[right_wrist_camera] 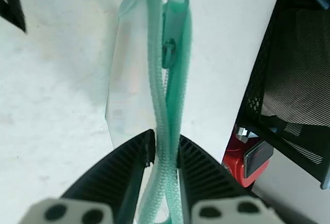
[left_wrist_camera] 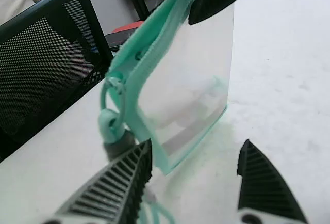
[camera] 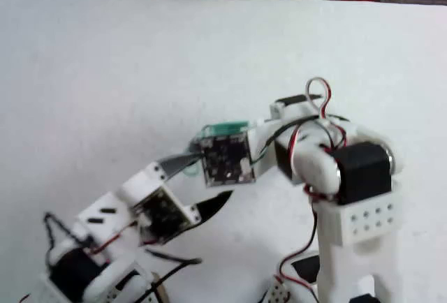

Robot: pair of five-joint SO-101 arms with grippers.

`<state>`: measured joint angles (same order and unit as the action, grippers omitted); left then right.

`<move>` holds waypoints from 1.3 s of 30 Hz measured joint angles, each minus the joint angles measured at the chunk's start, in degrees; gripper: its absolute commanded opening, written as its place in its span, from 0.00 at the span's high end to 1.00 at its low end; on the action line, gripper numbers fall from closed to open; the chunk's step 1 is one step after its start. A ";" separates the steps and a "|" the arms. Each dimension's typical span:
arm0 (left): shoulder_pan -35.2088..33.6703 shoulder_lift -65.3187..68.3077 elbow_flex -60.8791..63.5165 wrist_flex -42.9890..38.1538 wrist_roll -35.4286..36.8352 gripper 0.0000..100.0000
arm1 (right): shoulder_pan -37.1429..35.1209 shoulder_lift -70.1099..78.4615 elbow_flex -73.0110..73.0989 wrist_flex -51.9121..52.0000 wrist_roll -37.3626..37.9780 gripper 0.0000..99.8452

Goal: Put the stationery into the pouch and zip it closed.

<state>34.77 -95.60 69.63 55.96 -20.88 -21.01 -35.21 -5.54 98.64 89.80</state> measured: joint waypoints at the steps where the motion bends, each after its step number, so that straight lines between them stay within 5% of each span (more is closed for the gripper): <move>1: 0.00 0.18 2.11 -2.90 0.53 0.74 | -1.05 -0.70 0.00 0.00 -0.26 0.98; 6: 0.00 0.18 5.10 -8.35 1.41 0.74 | -4.57 -3.08 -0.09 0.00 -1.67 0.98; 30: -11.25 0.88 6.15 -10.46 1.49 0.74 | -4.04 -3.87 -0.09 0.00 -2.11 0.98; 39: -11.60 0.88 8.79 -14.86 1.49 0.74 | -10.11 -5.80 -0.09 0.00 -2.11 0.98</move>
<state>23.16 -94.73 78.42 41.10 -19.38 -31.12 -41.01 -5.63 98.64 87.69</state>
